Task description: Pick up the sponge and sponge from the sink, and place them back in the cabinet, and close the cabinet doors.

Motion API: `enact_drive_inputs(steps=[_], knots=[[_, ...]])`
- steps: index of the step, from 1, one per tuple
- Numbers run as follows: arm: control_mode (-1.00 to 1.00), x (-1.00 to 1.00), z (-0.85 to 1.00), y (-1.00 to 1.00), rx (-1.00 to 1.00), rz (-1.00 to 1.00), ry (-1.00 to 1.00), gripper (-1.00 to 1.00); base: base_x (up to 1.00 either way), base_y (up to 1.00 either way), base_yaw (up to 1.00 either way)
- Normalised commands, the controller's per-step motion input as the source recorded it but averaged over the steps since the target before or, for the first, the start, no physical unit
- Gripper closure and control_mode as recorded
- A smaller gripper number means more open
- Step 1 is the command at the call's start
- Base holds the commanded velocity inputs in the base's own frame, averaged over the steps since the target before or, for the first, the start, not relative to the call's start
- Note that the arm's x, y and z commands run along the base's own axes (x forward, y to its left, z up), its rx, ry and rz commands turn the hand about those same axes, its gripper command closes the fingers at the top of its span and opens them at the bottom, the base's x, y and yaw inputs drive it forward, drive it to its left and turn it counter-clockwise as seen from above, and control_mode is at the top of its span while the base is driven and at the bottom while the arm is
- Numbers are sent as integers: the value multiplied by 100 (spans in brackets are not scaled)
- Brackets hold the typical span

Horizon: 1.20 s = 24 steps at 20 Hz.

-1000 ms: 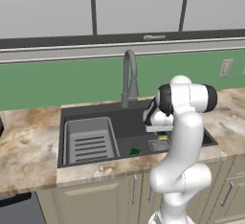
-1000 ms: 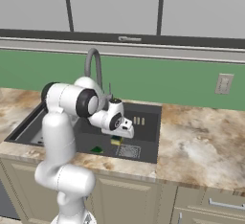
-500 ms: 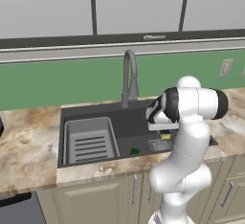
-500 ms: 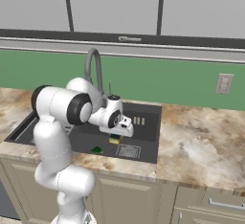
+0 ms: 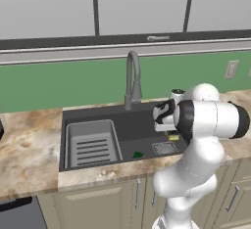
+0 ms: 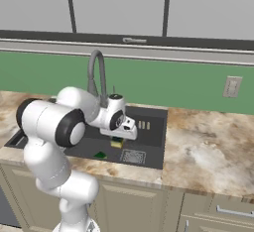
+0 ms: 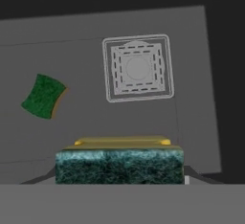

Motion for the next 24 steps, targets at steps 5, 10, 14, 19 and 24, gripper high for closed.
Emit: enact_drive_inputs(steps=[5,10,14,19,24], knots=[[-100,-19,48,0,0,0,0,100,0,0,0],[-100,-22,44,0,0,0,0,100,0,0,0],[-100,-29,46,0,0,0,0,100,0,0,0],[-100,-33,38,5,0,0,0,100,0,0,0],[-100,-33,29,22,0,3,0,100,0,0,0]])
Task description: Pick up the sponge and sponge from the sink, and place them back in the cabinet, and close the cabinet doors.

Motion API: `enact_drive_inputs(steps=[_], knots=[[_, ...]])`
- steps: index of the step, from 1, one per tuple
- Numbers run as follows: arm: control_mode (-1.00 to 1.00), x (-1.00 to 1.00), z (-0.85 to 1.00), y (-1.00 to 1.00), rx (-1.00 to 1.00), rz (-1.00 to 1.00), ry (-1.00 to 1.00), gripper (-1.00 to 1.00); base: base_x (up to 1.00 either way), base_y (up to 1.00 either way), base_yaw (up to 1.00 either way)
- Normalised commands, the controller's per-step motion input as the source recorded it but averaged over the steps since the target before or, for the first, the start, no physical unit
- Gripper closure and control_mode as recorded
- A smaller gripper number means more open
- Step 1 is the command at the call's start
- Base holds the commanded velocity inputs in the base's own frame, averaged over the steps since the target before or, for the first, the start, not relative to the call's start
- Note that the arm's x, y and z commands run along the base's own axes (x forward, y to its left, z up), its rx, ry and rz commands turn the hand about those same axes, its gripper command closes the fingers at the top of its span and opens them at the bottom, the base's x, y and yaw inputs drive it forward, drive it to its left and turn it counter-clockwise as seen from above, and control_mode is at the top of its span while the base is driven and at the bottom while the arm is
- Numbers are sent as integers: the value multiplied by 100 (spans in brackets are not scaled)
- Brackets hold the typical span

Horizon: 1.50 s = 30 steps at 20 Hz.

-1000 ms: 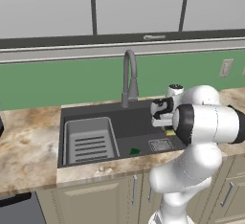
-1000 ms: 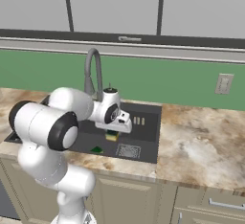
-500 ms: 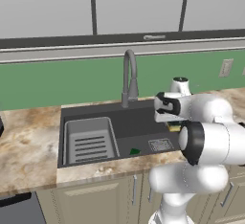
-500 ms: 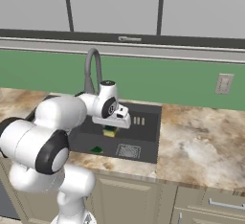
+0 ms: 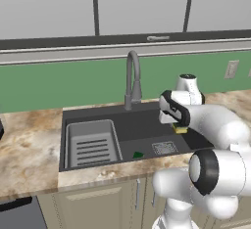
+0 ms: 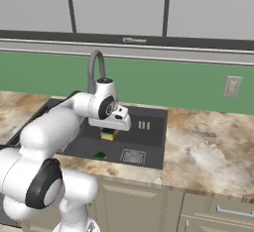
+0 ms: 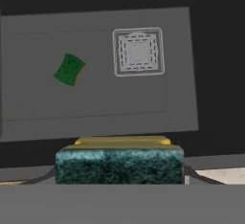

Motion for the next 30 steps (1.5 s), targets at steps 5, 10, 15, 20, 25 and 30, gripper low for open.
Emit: enact_drive_inputs(steps=[5,10,15,20,25,30], knots=[[-100,-32,29,12,0,3,0,100,0,0,0],[-100,-39,22,10,0,4,0,100,0,0,0],[-100,-27,25,16,0,1,0,100,0,0,0],[-100,-18,29,21,0,0,0,100,0,0,0],[-100,-22,39,14,0,0,0,100,0,0,0],[-100,-14,37,23,0,0,0,100,0,0,0]])
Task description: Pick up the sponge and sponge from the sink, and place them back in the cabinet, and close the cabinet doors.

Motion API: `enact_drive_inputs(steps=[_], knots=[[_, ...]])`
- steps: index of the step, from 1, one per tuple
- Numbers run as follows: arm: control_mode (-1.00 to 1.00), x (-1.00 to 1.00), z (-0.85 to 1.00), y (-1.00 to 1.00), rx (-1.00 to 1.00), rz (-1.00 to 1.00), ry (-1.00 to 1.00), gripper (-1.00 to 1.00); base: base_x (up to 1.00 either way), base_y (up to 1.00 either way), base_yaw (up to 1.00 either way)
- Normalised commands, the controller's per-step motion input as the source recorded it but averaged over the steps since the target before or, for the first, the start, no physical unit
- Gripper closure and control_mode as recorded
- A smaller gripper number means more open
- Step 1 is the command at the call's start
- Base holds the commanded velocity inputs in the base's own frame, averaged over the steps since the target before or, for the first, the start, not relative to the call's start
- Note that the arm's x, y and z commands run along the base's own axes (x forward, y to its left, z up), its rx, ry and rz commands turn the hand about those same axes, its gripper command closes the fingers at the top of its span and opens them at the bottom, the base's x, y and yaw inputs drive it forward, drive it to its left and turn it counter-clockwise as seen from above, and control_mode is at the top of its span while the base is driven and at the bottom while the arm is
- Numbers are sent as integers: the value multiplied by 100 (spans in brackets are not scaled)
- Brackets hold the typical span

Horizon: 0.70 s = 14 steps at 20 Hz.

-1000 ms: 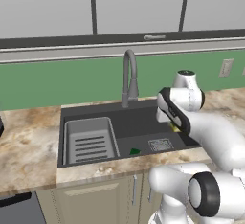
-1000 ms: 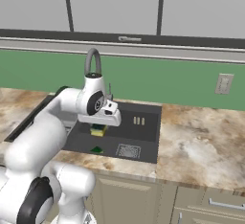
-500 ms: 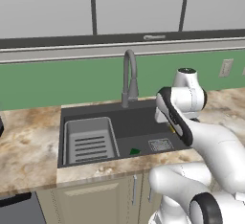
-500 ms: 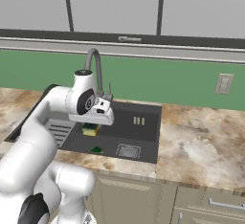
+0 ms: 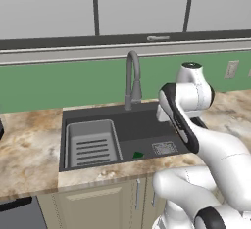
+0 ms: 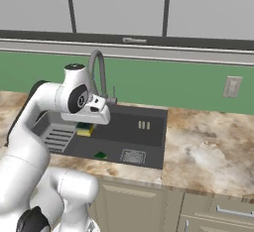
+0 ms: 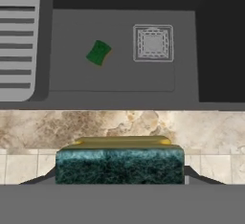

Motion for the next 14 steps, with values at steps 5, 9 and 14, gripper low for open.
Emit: enact_drive_inputs(steps=[5,9,14], knots=[[-100,-6,43,25,0,0,0,100,0,0,0],[-100,-5,43,18,0,0,0,100,0,0,0],[-100,-3,39,14,0,0,0,100,0,0,0]])
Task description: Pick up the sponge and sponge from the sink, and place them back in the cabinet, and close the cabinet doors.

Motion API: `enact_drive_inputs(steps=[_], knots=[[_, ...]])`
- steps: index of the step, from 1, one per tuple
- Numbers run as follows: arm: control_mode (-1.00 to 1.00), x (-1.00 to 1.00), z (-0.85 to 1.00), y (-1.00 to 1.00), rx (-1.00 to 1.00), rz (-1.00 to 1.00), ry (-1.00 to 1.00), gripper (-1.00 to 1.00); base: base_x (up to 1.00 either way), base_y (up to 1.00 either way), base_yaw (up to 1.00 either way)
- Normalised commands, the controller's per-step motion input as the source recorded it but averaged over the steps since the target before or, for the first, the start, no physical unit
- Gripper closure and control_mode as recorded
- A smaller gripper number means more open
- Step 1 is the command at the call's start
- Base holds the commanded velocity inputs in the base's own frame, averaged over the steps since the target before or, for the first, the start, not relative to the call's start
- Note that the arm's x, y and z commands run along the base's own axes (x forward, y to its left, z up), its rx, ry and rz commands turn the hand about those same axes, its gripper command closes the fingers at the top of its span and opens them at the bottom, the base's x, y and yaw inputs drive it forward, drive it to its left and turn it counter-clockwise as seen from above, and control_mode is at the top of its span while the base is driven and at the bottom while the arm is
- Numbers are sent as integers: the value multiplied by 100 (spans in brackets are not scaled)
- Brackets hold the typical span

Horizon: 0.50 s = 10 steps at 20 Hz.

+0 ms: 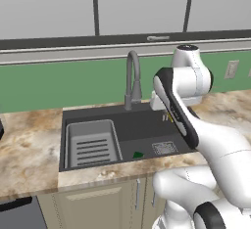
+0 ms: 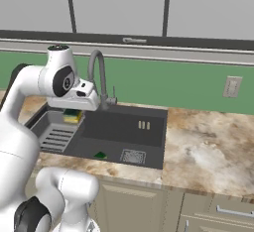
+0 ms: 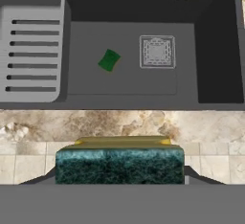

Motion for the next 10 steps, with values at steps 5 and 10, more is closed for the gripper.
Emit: enact_drive_inputs(steps=[5,10], knots=[[-100,-2,20,7,0,0,0,100,0,0,0],[-100,-2,0,1,0,0,0,100,0,0,0]])
